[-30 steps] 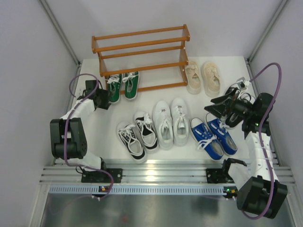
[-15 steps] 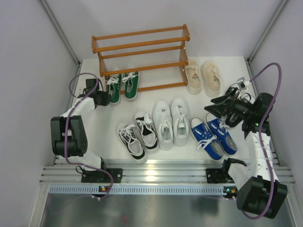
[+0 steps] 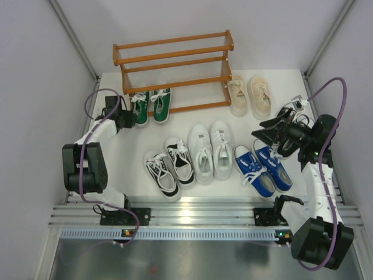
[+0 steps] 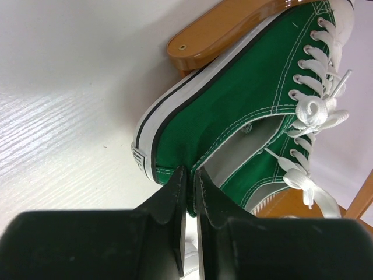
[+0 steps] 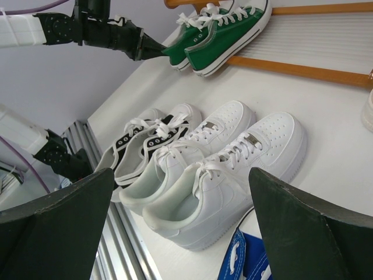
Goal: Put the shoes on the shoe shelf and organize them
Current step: Adjust the shoe at the shoe shelf.
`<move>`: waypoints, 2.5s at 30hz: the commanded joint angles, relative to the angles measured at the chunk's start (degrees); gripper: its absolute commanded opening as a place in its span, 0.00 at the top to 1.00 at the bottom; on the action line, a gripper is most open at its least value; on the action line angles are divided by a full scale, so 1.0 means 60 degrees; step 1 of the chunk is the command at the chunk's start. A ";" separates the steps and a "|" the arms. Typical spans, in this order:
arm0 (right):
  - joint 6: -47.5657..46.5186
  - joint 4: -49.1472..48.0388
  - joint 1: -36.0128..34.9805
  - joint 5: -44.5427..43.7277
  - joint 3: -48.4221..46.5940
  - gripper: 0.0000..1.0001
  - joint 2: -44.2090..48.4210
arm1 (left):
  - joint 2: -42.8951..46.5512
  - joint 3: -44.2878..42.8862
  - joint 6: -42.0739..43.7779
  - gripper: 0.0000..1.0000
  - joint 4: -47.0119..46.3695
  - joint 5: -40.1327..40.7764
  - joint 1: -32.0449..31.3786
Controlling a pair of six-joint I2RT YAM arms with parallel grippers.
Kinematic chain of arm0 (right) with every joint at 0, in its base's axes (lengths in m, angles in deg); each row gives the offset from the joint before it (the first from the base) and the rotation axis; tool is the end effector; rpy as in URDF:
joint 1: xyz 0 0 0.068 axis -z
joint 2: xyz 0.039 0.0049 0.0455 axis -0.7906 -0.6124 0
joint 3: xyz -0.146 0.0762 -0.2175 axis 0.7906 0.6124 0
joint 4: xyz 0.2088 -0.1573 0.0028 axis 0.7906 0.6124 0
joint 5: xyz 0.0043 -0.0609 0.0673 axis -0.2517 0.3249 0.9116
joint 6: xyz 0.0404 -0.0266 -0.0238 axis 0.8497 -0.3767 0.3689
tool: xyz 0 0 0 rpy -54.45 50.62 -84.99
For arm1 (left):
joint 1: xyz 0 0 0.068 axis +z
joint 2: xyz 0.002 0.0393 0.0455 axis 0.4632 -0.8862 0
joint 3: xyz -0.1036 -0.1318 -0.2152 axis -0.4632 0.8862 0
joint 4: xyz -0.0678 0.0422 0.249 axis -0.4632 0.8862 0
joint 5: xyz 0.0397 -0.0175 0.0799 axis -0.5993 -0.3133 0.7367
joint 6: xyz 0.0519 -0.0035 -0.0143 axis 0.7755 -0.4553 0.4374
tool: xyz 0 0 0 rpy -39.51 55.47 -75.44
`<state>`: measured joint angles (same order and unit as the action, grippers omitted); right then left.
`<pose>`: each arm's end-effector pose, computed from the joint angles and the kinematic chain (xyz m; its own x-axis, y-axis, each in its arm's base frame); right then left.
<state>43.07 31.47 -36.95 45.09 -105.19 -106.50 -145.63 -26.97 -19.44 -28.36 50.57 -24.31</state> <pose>0.1928 -0.0179 0.3031 -0.4214 0.2323 -0.8766 -0.7163 0.5075 0.4789 0.3357 0.0198 0.2125 -0.0867 -0.9849 -0.1498 -0.7370 0.1646 -0.6556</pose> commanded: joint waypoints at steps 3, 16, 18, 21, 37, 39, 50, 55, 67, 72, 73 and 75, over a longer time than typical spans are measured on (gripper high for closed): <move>-0.0134 -0.0461 0.0176 0.0134 -0.0422 0.00 0.0023 | 0.0258 -0.0350 -0.0579 1.00 -0.1870 -0.0100 0.0023; -0.0163 -0.0447 0.0176 0.0120 -0.0422 0.01 -0.0036 | -0.0034 0.0119 -0.0814 1.00 -0.3905 -0.0305 -0.0006; -0.0178 -0.0432 0.0176 0.0120 -0.0422 0.01 -0.0036 | -0.0165 0.0163 -0.0902 1.00 -0.4154 -0.0261 -0.0035; -0.0178 -0.0446 0.0162 0.0120 -0.0422 0.01 -0.0065 | -0.0313 0.0119 -0.0902 1.00 -0.4288 -0.0246 -0.0065; -0.0222 -0.0373 0.0176 0.0120 -0.0422 0.01 -0.0080 | -0.1104 0.0485 -0.0477 0.81 -0.5167 -0.0085 -0.0109; -0.0236 -0.0388 0.0176 0.0120 -0.0422 0.01 -0.0065 | -0.0988 0.0558 -0.0390 0.63 -0.5298 -0.0187 -0.0109; -0.0251 -0.0329 0.0206 0.0134 -0.0466 0.01 -0.0007 | 0.0623 0.1333 0.0694 0.24 -0.5358 -0.0759 -0.0094; -0.0236 -0.0329 0.0206 0.0163 -0.0466 0.00 0.0066 | 0.1808 0.1979 0.1438 0.23 -0.4613 -0.1153 -0.0065; -0.0192 -0.0373 0.0220 0.0149 -0.0466 0.01 0.0110 | 0.3247 0.2436 0.1078 0.25 -0.2518 -0.1523 -0.1849; -0.0178 -0.0373 0.0235 0.0120 -0.0437 0.01 0.0155 | 0.2371 0.1411 -0.0343 0.27 -0.0839 -0.0235 -0.2759; -0.0178 -0.0373 0.0221 0.0120 -0.0437 0.01 0.0140 | 0.2208 0.1191 -0.0389 0.27 -0.0599 0.0131 -0.2818; -0.0178 -0.0373 0.0235 0.0134 -0.0466 0.01 0.0169 | 0.1843 0.0794 -0.0564 0.27 -0.0378 0.0207 -0.2877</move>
<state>43.04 31.49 -36.66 45.09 -105.19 -106.81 -132.48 -18.03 -18.15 -35.97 46.33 -41.31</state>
